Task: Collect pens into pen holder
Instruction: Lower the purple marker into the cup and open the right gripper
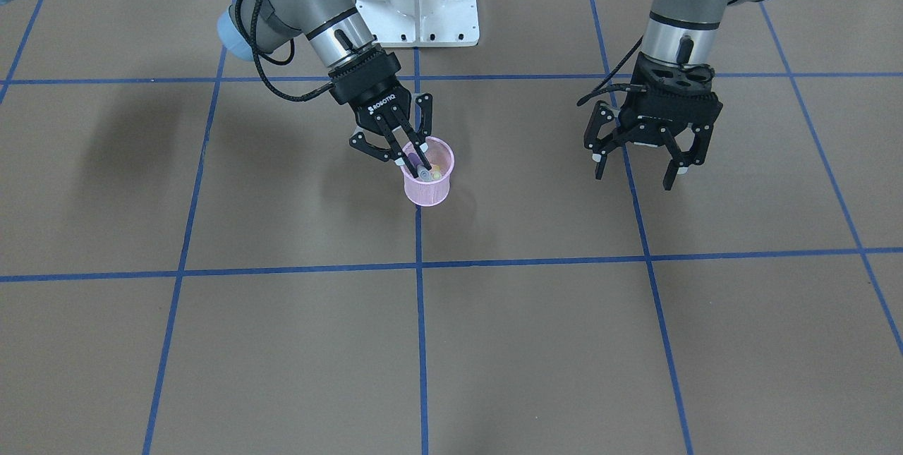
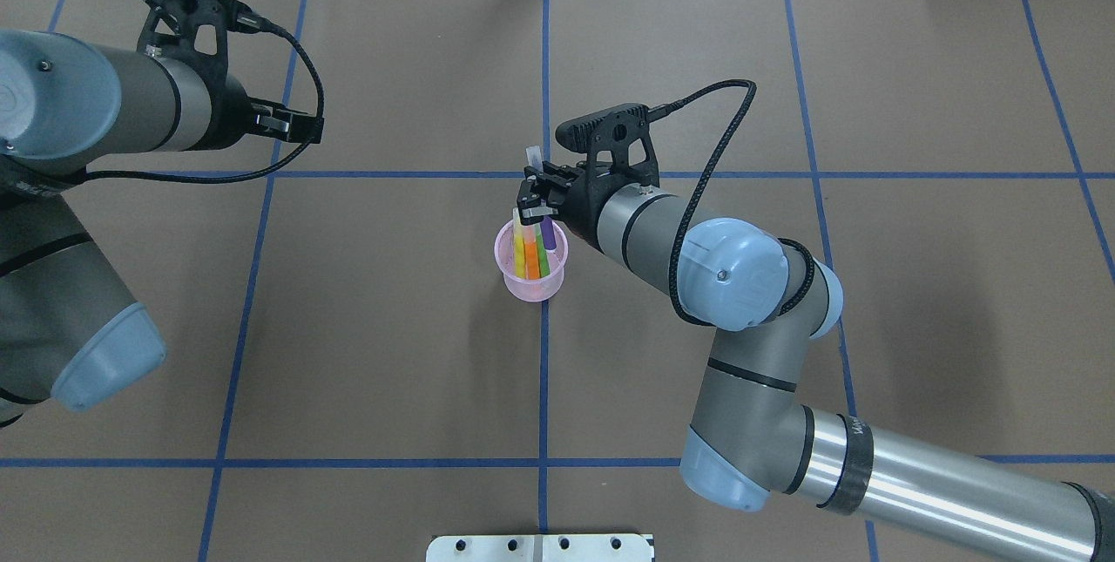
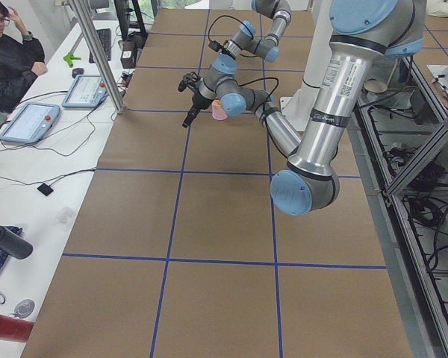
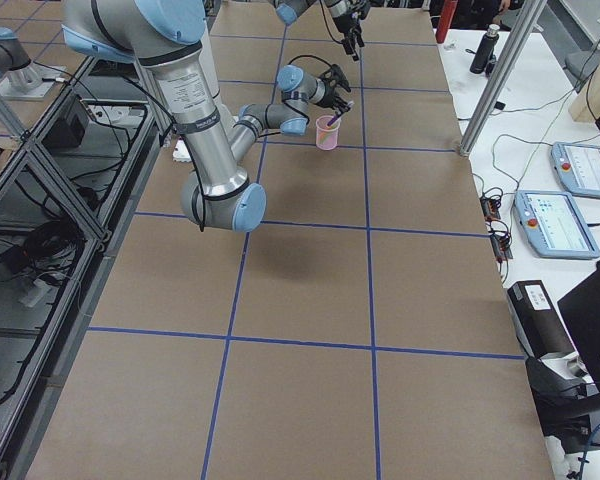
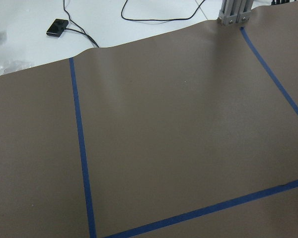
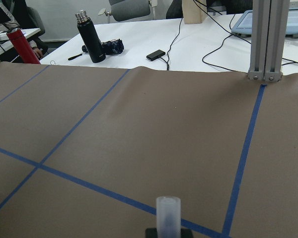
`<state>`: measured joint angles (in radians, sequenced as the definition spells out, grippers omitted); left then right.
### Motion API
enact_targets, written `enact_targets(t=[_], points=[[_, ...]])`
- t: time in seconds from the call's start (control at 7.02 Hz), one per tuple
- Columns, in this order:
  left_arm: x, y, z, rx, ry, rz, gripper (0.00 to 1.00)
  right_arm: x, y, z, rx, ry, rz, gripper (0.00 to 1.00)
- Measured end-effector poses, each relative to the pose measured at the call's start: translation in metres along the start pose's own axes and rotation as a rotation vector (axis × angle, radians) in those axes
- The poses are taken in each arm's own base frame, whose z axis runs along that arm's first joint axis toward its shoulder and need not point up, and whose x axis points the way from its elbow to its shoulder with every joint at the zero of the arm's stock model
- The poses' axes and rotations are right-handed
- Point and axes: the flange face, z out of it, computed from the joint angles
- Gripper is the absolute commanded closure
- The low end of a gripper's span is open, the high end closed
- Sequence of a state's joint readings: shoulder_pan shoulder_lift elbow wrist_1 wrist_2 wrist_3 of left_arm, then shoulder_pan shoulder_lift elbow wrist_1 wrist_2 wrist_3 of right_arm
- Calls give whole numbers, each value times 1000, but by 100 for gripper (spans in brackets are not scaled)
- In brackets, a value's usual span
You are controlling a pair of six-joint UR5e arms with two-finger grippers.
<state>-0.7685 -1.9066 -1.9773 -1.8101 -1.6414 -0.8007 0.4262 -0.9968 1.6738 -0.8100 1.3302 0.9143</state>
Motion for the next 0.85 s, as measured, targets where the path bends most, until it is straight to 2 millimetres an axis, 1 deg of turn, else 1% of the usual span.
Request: enact_targets(t=[0.14, 0.28, 0.43, 0.71, 0.85], points=[[0, 0, 0, 0, 0, 0, 1, -1, 6, 1, -9, 0, -2, 100], [0, 1, 1, -2, -1, 0, 1, -2, 13, 3, -18, 1, -5, 81], [0, 1, 1, -3, -1, 0, 1, -4, 17, 4, -22, 1, -7, 1], [-1, 1, 3, -4, -2, 0, 1, -7, 24, 8, -4, 24, -3, 0], [-1, 1, 3, -5, -2, 0, 1, -9, 21, 7, 16, 33, 3, 0]])
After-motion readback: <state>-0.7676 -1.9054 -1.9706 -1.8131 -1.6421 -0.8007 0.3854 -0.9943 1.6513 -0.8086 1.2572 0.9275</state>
